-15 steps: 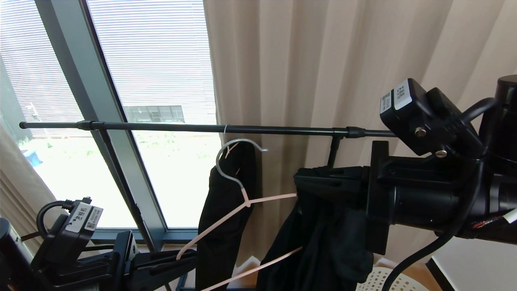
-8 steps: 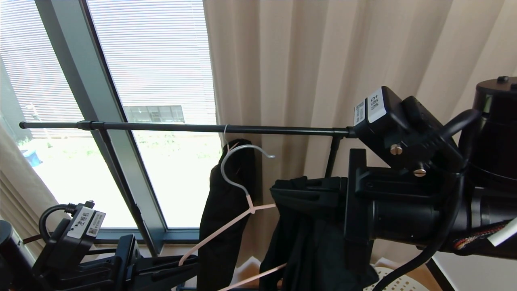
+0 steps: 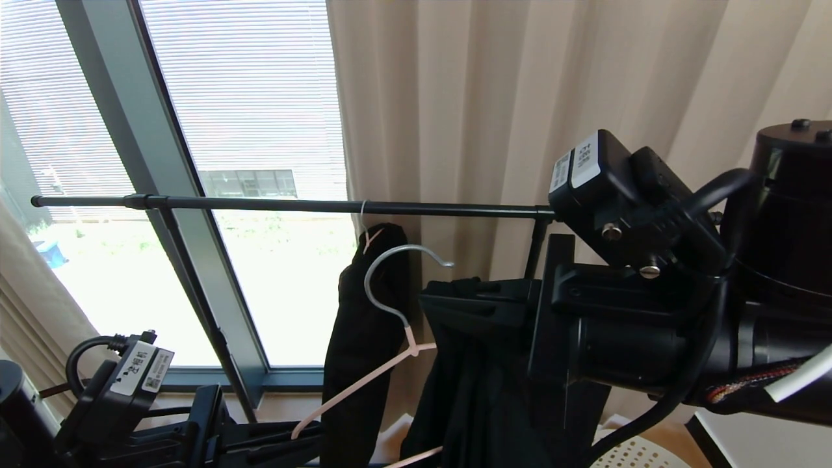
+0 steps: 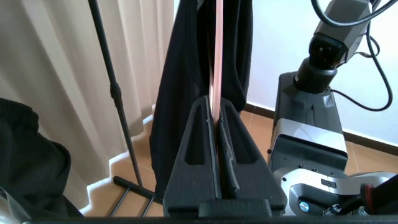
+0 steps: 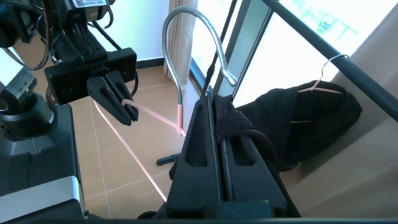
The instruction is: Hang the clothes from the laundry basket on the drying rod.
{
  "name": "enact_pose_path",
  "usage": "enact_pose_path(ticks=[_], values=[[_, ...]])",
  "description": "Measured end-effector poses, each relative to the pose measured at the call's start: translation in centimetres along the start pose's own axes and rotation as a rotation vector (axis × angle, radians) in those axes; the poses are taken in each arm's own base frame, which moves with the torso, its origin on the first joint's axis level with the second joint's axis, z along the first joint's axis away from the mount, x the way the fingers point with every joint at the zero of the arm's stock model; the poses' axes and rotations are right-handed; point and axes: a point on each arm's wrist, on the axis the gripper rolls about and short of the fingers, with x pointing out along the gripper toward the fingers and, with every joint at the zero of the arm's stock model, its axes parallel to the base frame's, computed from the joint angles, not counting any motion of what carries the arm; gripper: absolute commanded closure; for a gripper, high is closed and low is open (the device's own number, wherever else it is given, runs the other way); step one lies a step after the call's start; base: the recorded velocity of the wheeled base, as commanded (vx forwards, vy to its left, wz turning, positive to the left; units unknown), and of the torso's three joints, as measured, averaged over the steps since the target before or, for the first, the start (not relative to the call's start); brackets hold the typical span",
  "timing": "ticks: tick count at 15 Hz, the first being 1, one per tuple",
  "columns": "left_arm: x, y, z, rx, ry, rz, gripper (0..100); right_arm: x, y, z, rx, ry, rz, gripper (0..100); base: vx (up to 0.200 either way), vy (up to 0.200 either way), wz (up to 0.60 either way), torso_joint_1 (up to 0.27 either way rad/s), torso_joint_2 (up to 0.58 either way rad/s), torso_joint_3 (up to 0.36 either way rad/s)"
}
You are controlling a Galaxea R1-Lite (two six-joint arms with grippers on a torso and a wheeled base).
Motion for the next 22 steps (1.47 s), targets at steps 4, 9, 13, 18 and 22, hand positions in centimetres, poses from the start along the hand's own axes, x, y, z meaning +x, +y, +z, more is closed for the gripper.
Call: enact_pose_path(ticks=[4, 9, 13, 18, 22], values=[[0.0, 0.0, 0.0, 0.002, -0.002, -0.001, 100, 0.1, 0.1, -0.2, 0.000, 0.009, 0.003, 100, 0.000, 0.000, 0.00, 0.000, 0.00, 0.000], [0.0, -0.1, 0.1, 0.005, -0.004, -0.002, 100, -0.4, -0.6, -0.2, 0.006, 0.010, -0.026, 0, 0.000, 0.000, 0.00, 0.000, 0.00, 0.000], [-0.1, -0.2, 0.2, 0.009, -0.008, -0.003, 100, -1.4, -1.7, -0.2, 0.014, 0.003, -0.065, 0, 0.000, 0.000, 0.00, 0.000, 0.00, 0.000], [-0.1, -0.3, 0.1, 0.008, -0.006, -0.008, 100, -1.8, -1.6, -0.7, -0.005, 0.069, 0.005, 0, 0.000, 0.000, 0.00, 0.000, 0.00, 0.000], [-0.1, -0.2, 0.1, 0.006, -0.004, -0.009, 100, -2.0, -1.3, -0.1, -0.012, 0.128, 0.065, 0, 0.000, 0.000, 0.00, 0.000, 0.00, 0.000]])
